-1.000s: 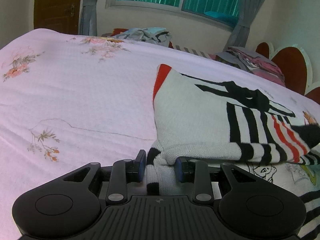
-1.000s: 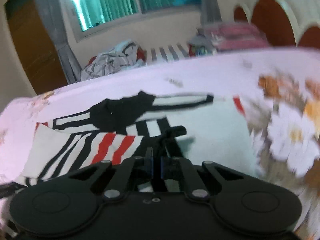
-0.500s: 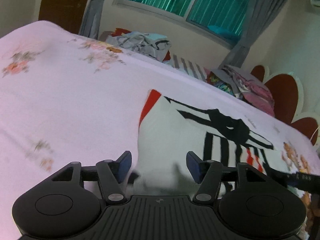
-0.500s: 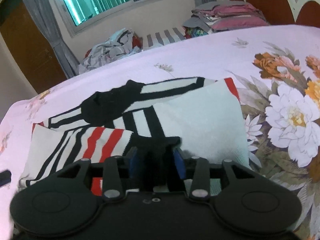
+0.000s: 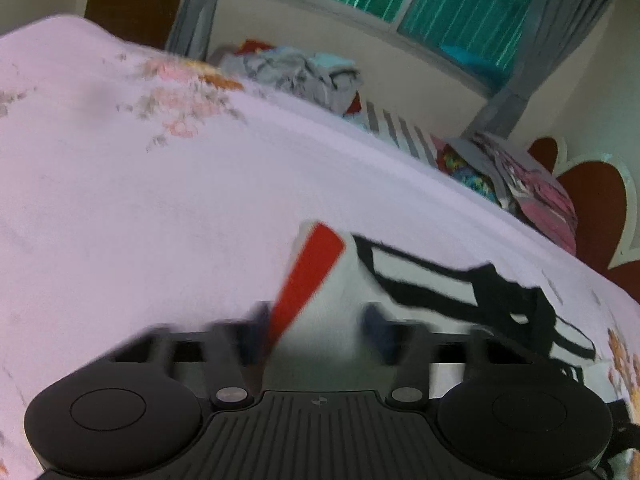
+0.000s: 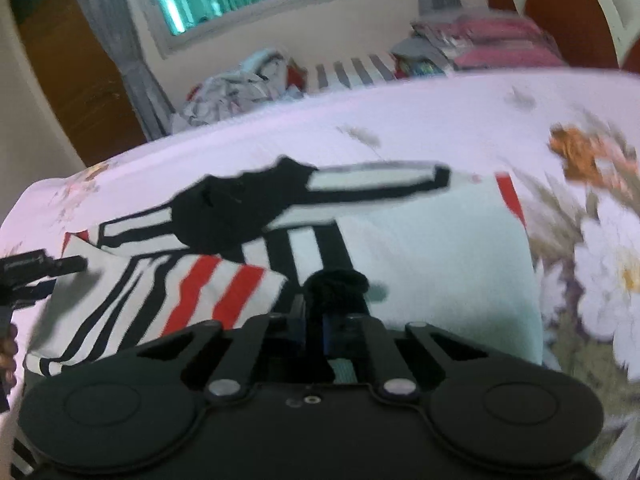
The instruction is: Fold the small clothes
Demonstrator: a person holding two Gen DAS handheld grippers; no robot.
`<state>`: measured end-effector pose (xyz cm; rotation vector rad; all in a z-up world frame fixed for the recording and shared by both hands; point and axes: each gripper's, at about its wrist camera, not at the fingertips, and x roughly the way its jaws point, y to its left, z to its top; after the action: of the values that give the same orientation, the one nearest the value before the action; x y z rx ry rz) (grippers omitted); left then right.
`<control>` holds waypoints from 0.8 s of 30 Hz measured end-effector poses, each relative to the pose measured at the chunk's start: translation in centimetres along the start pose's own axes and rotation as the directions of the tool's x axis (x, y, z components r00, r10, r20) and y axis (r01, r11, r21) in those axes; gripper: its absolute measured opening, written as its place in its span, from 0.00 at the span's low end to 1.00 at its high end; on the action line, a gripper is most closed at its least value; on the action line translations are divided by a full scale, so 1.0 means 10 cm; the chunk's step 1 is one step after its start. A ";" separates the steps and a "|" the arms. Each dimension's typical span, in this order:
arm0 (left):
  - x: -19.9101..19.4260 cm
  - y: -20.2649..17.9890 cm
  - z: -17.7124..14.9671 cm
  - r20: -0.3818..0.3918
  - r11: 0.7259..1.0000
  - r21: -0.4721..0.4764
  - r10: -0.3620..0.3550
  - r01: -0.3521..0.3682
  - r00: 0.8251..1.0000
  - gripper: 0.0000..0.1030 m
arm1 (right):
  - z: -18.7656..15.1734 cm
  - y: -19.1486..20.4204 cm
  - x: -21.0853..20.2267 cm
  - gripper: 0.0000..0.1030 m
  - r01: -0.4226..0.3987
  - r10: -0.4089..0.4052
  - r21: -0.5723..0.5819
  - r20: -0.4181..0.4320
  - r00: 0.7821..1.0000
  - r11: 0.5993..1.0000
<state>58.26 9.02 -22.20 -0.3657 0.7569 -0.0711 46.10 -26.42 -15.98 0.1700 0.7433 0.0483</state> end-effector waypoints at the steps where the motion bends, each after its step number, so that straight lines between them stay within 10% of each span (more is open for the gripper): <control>1: 0.02 0.01 0.00 0.010 1.000 -0.002 0.009 -0.009 1.000 0.25 | 0.02 0.04 -0.03 0.07 0.013 -0.012 -0.032 0.028 1.000 0.999; 9: 0.07 0.12 0.01 0.059 0.996 -0.064 0.059 -0.055 0.997 0.19 | -0.01 -0.10 0.17 0.08 0.095 -0.097 -0.065 -0.028 0.995 0.993; 14: -0.27 0.05 -0.01 0.128 0.993 -0.028 0.114 -0.111 0.985 0.59 | 0.07 -0.13 -0.11 0.36 0.095 -0.093 -0.026 0.058 0.994 0.995; 24: -0.80 -0.42 -0.66 0.060 0.988 0.153 -0.011 0.002 0.998 0.60 | 0.00 0.33 -0.08 0.33 -0.066 0.064 -0.109 -0.015 0.998 0.992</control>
<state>48.18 4.67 -19.89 -0.2235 0.6851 -0.1231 45.50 -23.25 -14.89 0.0891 0.7442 0.1521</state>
